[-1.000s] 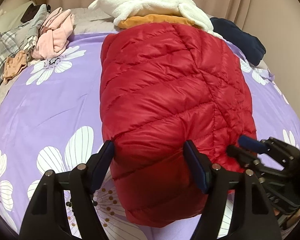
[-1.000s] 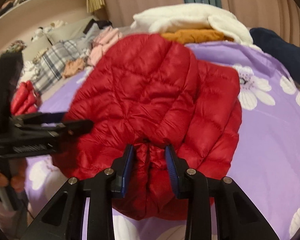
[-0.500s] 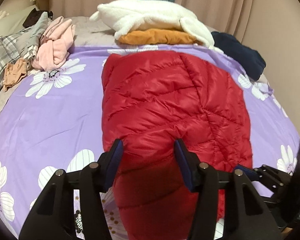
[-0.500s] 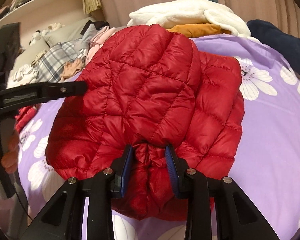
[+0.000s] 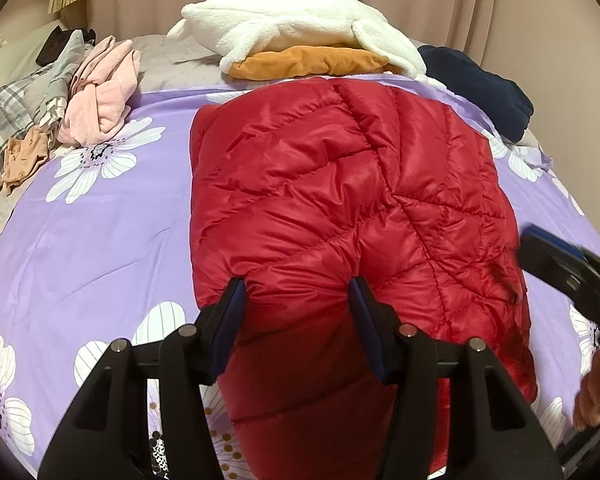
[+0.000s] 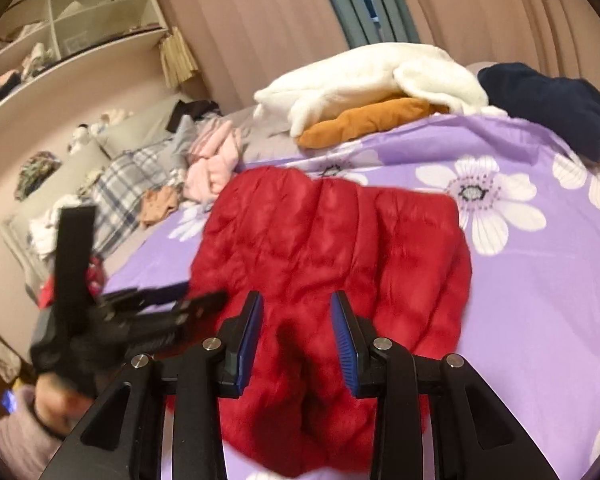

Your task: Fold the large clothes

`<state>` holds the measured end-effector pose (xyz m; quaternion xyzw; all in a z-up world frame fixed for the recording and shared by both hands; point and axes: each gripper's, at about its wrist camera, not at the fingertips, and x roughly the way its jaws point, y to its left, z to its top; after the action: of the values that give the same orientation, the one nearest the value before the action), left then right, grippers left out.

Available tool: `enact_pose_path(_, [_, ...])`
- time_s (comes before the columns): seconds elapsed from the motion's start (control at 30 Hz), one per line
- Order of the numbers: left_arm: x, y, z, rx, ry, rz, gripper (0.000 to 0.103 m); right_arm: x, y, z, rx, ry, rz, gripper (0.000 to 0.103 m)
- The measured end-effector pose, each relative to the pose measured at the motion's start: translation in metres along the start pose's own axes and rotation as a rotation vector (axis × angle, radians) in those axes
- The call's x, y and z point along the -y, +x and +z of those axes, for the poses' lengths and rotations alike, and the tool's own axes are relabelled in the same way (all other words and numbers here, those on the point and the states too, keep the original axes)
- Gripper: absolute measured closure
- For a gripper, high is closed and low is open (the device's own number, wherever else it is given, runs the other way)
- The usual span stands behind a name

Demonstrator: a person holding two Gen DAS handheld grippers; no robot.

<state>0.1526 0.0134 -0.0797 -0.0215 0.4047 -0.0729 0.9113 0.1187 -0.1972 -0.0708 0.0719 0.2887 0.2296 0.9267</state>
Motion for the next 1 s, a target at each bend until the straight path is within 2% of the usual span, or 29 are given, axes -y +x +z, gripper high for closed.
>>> enact_pose_path(0.07, [-0.001,0.001,0.000,-0.001,-0.001,-0.004,0.049,-0.002,0.014,0.006,-0.009,-0.017,-0.029,0.068])
enact_pose_path(0.17, [-0.001,0.004,0.000,-0.008,0.002,-0.003,0.049,0.001,0.045,0.006,-0.078,-0.004,-0.061,0.068])
enact_pose_path(0.3, [-0.002,0.007,-0.001,-0.013,0.007,0.003,0.049,0.004,0.063,0.000,-0.113,-0.017,-0.088,0.068])
enact_pose_path(0.53, [-0.003,-0.001,-0.002,-0.013,-0.002,0.006,0.049,0.004,0.048,0.003,-0.127,-0.003,-0.077,0.068])
enact_pose_path(0.77, [0.000,-0.014,-0.013,-0.016,-0.007,0.010,0.049,-0.014,0.008,-0.009,-0.090,-0.078,0.000,0.068])
enact_pose_path(1.0, [0.003,-0.020,-0.025,-0.030,-0.004,0.015,0.048,-0.019,0.012,-0.034,-0.158,-0.129,-0.043,0.068])
